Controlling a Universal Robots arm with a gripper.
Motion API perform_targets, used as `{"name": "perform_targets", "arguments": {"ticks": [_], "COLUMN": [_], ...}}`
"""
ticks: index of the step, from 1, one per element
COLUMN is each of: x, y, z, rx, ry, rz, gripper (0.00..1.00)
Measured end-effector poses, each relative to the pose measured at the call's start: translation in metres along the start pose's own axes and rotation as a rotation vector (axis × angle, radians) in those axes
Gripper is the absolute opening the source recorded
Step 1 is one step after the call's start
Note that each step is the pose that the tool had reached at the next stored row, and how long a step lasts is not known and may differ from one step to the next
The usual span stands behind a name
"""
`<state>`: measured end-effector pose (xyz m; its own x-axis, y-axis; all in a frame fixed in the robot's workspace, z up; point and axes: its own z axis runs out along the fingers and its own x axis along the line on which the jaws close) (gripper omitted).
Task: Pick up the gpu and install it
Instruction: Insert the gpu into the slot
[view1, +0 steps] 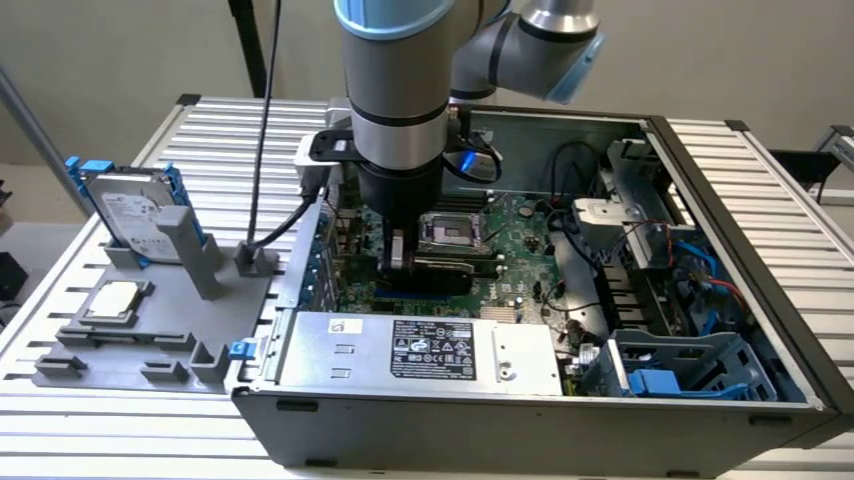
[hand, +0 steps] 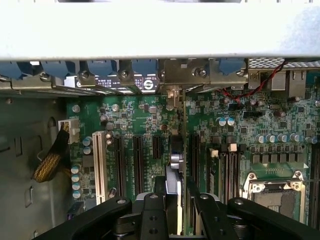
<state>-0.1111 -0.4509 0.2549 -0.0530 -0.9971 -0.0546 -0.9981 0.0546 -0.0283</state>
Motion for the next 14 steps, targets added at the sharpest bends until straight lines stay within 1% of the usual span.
{"name": "perform_targets", "arguments": {"ticks": [3,5,8,11,12,14], "x": [-0.0001,0.0,0.0,0.0,0.0,-0.0003], "y": [0.0,0.0001,0.0001,-0.0002,-0.0006,-0.0015], "z": [0.0005,0.0003,0.0003,0.0002,0.0001,0.0002], "rx": [-0.0062,-0.0109,-0.0161,-0.0187,-0.019,-0.019], "ry": [0.0003,0.0035,0.0099,0.016,0.0171,0.0175], "rz": [0.0,0.0,-0.001,-0.002,-0.002,-0.004], "gripper": [0.27,0.27,0.27,0.27,0.27,0.27]}}
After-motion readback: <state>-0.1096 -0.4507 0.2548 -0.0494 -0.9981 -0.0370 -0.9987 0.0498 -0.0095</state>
